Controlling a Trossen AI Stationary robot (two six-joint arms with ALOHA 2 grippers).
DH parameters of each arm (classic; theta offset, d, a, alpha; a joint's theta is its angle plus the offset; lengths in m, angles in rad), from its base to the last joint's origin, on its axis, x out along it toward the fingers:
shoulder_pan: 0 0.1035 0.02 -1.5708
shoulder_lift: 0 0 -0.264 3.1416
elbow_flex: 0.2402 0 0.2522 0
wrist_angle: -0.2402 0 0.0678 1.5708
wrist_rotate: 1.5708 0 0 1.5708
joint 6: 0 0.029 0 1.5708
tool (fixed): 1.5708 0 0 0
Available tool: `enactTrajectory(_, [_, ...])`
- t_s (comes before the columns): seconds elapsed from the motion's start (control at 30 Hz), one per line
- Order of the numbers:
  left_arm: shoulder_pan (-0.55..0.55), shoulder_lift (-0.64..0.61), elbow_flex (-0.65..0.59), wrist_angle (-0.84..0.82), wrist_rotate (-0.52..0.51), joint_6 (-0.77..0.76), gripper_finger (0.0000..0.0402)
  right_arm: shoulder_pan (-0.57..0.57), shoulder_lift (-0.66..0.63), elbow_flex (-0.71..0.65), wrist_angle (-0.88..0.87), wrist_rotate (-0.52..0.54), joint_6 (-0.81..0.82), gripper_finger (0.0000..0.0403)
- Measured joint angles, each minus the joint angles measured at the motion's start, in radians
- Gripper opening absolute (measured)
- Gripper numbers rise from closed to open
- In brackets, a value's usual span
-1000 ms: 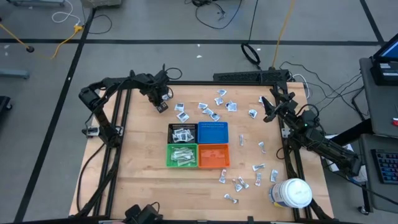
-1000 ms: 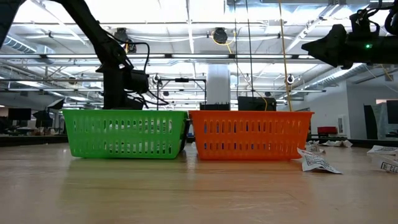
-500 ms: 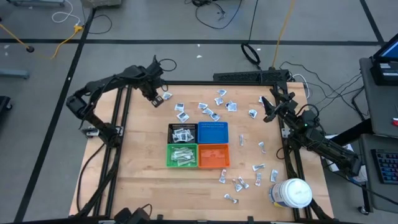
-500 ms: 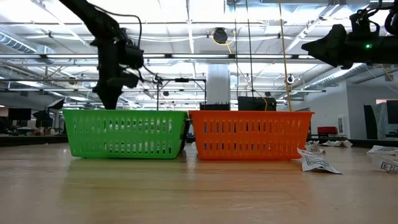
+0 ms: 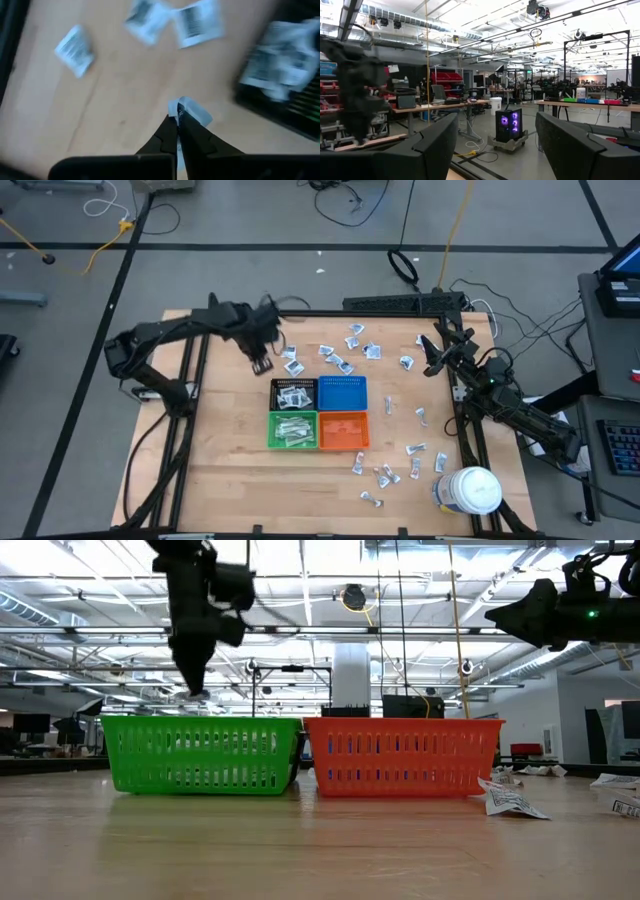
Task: Pick & Place First Aid Supplies
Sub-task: Put the towelette pack into the black bin
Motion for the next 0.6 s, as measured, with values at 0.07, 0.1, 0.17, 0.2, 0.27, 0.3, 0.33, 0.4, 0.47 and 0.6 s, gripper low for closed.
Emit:
enactTrajectory(0.07, [-0.083, 0.005, 0.024, -0.001, -0.001, -0.001, 0.0006, 0.0, 0.0, 0.0, 0.0, 0.0, 0.0, 0.0263])
enactTrajectory(0.1, [-0.122, 0.007, 0.03, -0.004, -0.002, 0.004, 0.0008, 0.0, 0.0, 0.0, 0.0, 0.0, 0.0, 0.0263])
enactTrajectory(0.17, [-0.195, 0.01, 0.041, -0.004, -0.001, 0.019, 0.0008, 0.0, 0.0, 0.0, 0.0, 0.0, 0.0, 0.0263])
enactTrajectory(0.2, [-0.23, 0.01, 0.046, -0.004, 0.002, 0.022, 0.0007, 0.0, 0.0, 0.0, 0.0, 0.0, 0.0, 0.0263])
enactTrajectory(0.27, [-0.289, 0.008, 0.056, -0.004, 0.009, 0.023, 0.0005, 0.0, 0.0, 0.0, 0.001, 0.0, 0.0, 0.0263])
enactTrajectory(0.3, [-0.314, 0.008, 0.058, -0.004, 0.01, 0.022, 0.0005, 0.0, 0.0, 0.0, 0.001, 0.0, 0.0, 0.0263])
enactTrajectory(0.33, [-0.338, 0.009, 0.06, -0.004, 0.014, 0.021, 0.0007, 0.0, 0.0, 0.0, 0.0, 0.0, 0.0, 0.0263])
enactTrajectory(0.4, [-0.376, 0.009, 0.062, -0.004, 0.014, 0.015, 0.001, 0.0, 0.0, 0.0, 0.001, 0.0, 0.0, 0.0263])
enactTrajectory(0.47, [-0.401, 0.009, 0.062, -0.001, 0.009, -0.014, 0.0008, 0.0, 0.0, 0.0, 0.0, 0.0, 0.0, 0.0263])
enactTrajectory(0.6, [-0.407, 0.08, 0.087, 0.012, -0.019, -0.032, 0.0006, 0.0, 0.0, 0.0, 0.001, 0.0, 0.0, 0.0263])
